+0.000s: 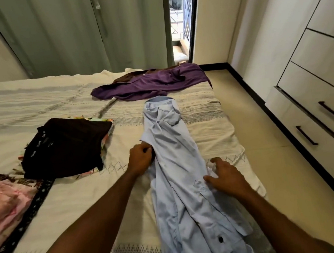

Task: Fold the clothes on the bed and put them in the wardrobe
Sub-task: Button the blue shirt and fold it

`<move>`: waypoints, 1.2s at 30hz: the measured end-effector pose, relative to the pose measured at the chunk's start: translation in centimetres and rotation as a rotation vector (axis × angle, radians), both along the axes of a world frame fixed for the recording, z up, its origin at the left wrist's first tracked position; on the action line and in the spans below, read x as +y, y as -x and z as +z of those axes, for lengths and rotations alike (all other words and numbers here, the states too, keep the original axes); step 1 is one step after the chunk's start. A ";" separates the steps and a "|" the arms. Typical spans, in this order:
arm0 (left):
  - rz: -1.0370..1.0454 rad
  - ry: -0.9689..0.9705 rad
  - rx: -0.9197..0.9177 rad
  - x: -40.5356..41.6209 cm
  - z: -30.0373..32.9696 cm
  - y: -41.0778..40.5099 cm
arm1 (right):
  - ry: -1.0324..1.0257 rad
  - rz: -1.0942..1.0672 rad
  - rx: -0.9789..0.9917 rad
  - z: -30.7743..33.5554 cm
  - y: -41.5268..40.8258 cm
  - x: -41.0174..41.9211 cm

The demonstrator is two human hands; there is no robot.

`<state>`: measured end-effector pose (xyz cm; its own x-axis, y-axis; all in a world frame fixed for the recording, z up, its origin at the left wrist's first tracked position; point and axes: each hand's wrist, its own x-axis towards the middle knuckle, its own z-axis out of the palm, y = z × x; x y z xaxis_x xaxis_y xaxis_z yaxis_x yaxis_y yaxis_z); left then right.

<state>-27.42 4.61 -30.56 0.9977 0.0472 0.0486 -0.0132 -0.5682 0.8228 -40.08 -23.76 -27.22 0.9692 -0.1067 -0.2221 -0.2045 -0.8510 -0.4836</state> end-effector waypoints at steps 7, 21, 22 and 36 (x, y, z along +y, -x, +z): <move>0.346 0.544 0.451 -2.5 1.3 -0.9 | -0.176 0.021 0.131 1.2 0.0 -0.9; 0.054 0.935 0.628 -3.8 2.1 3.8 | -0.809 0.071 0.478 4.4 7.2 -1.2; 0.047 1.031 0.634 -3.8 2.2 4.0 | -0.982 0.042 0.450 5.3 7.6 -1.4; 0.106 -0.086 0.119 -5.5 0.9 0.2 | -1.093 -0.358 0.381 7.3 9.4 -3.8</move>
<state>-27.63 -0.87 -29.65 0.9864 0.1529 -0.0607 0.1446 -0.6298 0.7632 -49.53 -27.54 -19.91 0.7759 0.0663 -0.6273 -0.6307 0.1028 -0.7692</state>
